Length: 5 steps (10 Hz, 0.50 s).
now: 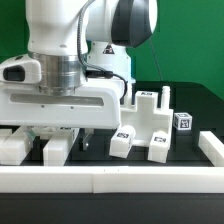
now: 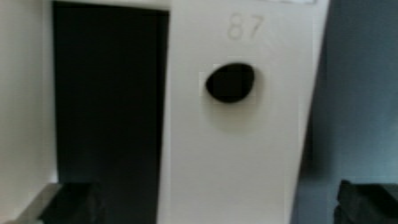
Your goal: Assemble chair
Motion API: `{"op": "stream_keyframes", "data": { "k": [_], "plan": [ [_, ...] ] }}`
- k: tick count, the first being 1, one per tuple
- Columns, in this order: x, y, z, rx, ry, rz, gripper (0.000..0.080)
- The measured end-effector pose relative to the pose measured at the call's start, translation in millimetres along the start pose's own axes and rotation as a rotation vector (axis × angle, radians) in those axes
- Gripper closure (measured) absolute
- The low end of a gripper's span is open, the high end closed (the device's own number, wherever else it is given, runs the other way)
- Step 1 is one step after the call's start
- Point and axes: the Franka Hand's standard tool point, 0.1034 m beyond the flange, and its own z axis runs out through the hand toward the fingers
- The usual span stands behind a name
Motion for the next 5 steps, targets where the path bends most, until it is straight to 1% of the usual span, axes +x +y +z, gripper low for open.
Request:
{"op": "stream_keyframes", "data": {
  "k": [5],
  "plan": [
    [-5.3, -3.0, 4.5, 0.001, -0.012, 0.000, 0.0150]
  ]
}}
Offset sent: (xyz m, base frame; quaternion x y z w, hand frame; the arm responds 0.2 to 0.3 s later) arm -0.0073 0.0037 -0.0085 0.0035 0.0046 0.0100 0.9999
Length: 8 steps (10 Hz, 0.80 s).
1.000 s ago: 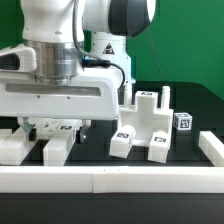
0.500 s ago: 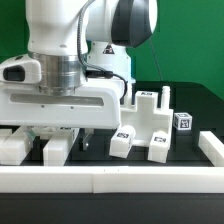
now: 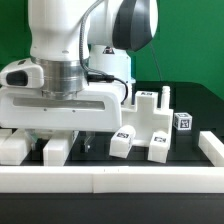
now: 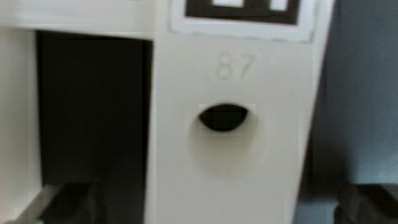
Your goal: Assemble chair
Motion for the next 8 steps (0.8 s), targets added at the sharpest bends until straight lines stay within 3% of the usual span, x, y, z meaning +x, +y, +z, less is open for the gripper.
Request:
{"op": "stream_keyframes", "data": {
  "k": [1, 3, 4, 5, 8],
  "plan": [
    [-0.1, -0.2, 0.0, 0.000, -0.001, 0.000, 0.0150],
    [0.3, -0.2, -0.3, 0.000, -0.001, 0.000, 0.0389],
    [0.4, -0.3, -0.4, 0.001, 0.000, -0.001, 0.0389],
    [0.8, -0.3, -0.6, 0.000, 0.000, -0.001, 0.0512],
    [1.1, -0.3, -1.0, 0.000, 0.001, 0.000, 0.0512]
  ]
}}
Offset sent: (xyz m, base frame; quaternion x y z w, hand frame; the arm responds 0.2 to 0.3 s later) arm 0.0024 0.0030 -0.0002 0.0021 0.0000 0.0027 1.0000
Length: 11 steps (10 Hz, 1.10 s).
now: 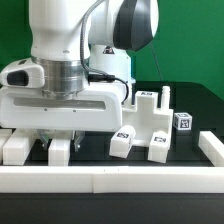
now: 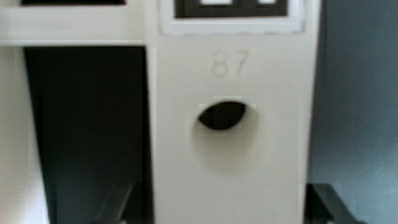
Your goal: Assemble chair
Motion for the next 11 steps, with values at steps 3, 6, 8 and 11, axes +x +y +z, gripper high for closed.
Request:
{"op": "stream_keyframes", "data": {
  "k": [3, 6, 8, 11],
  "plan": [
    [5.8, -1.3, -11.7, 0.005, 0.010, -0.001, 0.0512],
    [9.2, -5.5, -47.0, 0.034, 0.008, -0.004, 0.0512],
    [12.0, -6.8, -79.0, 0.061, 0.006, -0.001, 0.0511],
    [23.5, -8.1, -102.1, 0.072, 0.019, 0.001, 0.0511]
  ]
}}
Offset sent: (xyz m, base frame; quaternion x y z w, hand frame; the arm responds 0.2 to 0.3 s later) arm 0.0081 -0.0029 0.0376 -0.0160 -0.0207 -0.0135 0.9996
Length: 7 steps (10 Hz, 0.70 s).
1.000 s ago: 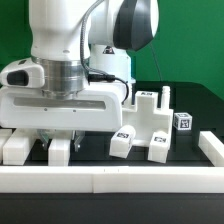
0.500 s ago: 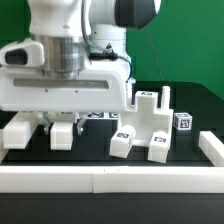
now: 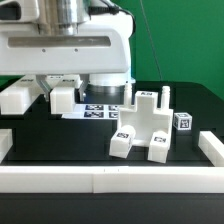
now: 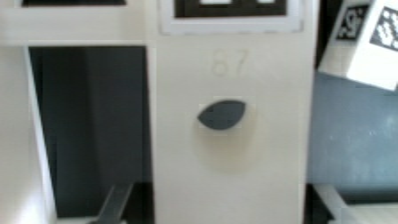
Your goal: Assemble chair
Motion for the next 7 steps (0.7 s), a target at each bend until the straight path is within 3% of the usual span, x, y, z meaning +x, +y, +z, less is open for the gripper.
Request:
{"op": "stream_keyframes", "data": {
  "k": [5, 7],
  "plan": [
    [-6.6, -0.4, 0.4, 0.010, -0.018, 0.056, 0.0511],
    [-16.2, -16.4, -11.9, 0.022, -0.016, 0.145, 0.0511]
  ]
}}
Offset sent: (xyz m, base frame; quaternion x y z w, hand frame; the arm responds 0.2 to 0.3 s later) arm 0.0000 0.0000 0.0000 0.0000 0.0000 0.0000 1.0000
